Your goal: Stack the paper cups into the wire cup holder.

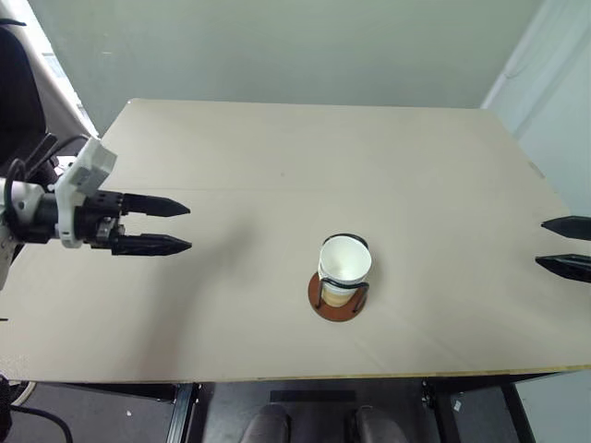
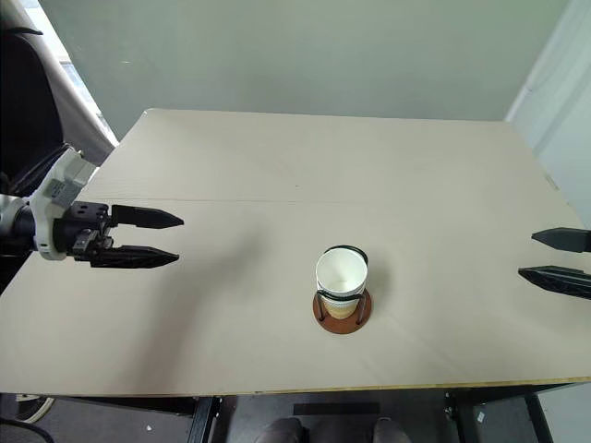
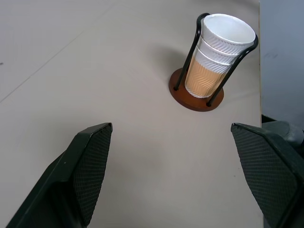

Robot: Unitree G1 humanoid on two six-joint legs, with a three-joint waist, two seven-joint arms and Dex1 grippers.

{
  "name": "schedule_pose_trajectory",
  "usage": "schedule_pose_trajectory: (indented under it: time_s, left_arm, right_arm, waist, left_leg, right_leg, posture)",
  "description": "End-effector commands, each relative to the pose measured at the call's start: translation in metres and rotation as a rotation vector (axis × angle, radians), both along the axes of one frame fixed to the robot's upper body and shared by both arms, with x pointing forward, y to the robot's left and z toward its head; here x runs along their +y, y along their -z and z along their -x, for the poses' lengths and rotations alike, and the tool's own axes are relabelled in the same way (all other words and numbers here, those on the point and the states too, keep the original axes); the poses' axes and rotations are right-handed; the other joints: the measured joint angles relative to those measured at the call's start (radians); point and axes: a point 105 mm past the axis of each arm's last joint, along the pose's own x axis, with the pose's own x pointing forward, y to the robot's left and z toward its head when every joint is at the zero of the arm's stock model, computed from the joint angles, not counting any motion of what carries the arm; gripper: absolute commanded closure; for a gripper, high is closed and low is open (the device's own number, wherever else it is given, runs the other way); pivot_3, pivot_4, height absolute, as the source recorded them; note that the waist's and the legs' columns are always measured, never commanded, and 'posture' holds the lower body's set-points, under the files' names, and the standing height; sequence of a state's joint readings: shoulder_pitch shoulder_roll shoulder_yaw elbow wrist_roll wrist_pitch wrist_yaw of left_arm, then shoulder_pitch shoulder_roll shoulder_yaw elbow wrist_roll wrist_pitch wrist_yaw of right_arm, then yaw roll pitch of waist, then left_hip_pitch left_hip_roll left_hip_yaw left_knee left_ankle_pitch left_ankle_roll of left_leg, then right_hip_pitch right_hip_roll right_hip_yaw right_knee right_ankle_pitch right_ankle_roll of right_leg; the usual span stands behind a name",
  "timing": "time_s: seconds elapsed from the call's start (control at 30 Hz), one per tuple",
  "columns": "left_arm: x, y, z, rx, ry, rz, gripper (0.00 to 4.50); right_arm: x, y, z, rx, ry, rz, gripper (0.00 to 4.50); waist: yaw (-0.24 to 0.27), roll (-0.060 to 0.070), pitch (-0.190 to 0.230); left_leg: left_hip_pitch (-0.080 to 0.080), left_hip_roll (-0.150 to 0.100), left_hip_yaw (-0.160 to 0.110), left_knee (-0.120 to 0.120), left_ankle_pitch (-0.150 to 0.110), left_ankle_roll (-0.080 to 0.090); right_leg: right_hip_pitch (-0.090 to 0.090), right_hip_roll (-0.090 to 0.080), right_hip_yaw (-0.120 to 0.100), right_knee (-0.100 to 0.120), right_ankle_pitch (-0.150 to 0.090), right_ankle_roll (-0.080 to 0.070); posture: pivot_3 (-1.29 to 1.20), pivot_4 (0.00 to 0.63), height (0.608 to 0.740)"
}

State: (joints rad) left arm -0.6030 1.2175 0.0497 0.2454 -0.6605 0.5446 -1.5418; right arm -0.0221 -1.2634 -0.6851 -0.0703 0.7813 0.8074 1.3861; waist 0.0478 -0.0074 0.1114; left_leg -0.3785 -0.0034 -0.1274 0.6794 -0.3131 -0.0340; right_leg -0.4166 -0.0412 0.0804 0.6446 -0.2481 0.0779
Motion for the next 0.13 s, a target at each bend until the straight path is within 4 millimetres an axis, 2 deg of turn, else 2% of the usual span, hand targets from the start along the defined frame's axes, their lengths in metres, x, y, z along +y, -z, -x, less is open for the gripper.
schedule_pose_trajectory:
  time_s: [0.03, 0.13]
  left_arm:
    - [-0.0011, -0.0087, 0.0026, -0.048, 0.003, -0.008, 0.21]
    - [-0.0012, -0.0081, 0.0034, -0.049, 0.002, -0.009, 0.21]
  right_arm:
    - [0.0010, -0.0099, -0.0011, -0.035, -0.014, 0.020, 0.00]
    - [0.0011, -0.0099, -0.0027, -0.034, -0.016, 0.020, 0.00]
  waist:
    - [0.000, 0.000, 0.000]
    - [-0.001, 0.000, 0.000]
  left_leg:
    - [0.000, 0.000, 0.000, 0.000, 0.000, 0.000]
    - [0.000, 0.000, 0.000, 0.000, 0.000, 0.000]
  right_leg:
    - [0.000, 0.000, 0.000, 0.000, 0.000, 0.000]
    - [0.000, 0.000, 0.000, 0.000, 0.000, 0.000]
  posture:
    - [0.00, 0.150, 0.740]
    - [0.00, 0.150, 0.740]
